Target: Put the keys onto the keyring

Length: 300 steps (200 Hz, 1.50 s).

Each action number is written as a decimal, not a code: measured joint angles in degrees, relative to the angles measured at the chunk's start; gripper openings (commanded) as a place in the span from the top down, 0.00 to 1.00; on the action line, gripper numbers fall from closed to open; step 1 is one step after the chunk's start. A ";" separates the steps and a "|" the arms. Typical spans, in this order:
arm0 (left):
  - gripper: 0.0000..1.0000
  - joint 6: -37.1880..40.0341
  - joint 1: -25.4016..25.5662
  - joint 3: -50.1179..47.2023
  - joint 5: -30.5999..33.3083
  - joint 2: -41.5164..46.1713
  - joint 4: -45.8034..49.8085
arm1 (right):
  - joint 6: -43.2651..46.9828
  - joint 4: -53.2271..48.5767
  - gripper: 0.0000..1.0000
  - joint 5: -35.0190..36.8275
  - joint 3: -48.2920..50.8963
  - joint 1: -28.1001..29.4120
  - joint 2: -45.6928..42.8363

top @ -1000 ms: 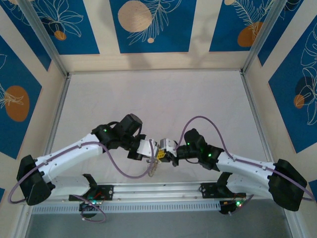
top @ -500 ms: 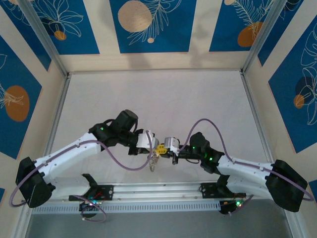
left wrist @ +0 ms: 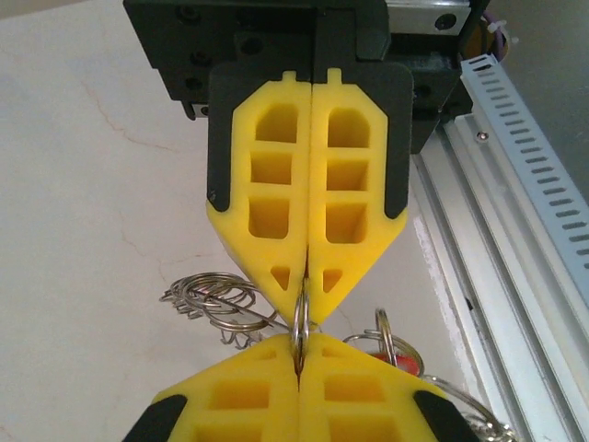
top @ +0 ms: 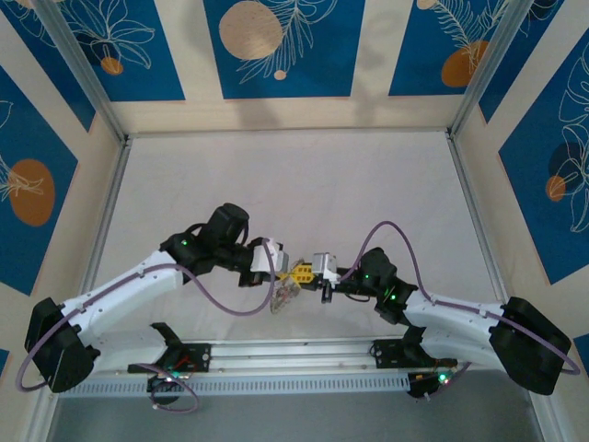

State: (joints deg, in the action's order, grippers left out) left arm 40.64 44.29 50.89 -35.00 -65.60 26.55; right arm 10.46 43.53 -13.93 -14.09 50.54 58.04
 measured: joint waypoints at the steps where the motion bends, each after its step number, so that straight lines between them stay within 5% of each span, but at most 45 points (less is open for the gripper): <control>1: 1.00 0.00 0.00 0.04 0.02 -0.02 0.07 | 0.09 -0.11 0.89 0.02 -0.02 0.00 -0.02; 37: 1.00 1.62 0.15 5.03 3.74 -2.78 7.23 | 2.93 -8.04 0.72 0.72 -3.32 0.02 -0.96; 81: 1.00 2.38 1.44 9.29 7.87 -5.01 12.52 | 3.15 -11.45 0.71 1.62 -5.03 0.33 0.02; 115: 1.00 2.99 2.40 11.28 9.46 -7.52 16.02 | 3.15 -11.82 0.74 2.21 -6.23 1.27 2.54; 160: 1.00 3.41 2.84 12.24 10.03 -8.59 18.51 | 3.45 -12.24 1.00 2.91 -6.84 1.46 3.61; 300: 0.86 2.86 0.72 -0.98 2.67 -0.11 0.31 | -2.71 4.90 1.00 -1.75 1.14 -1.73 -0.85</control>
State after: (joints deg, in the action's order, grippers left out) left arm 43.51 45.01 49.91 -32.34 -65.71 26.85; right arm 7.75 48.42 -15.68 -12.95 48.82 57.19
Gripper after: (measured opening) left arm 0.135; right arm 0.056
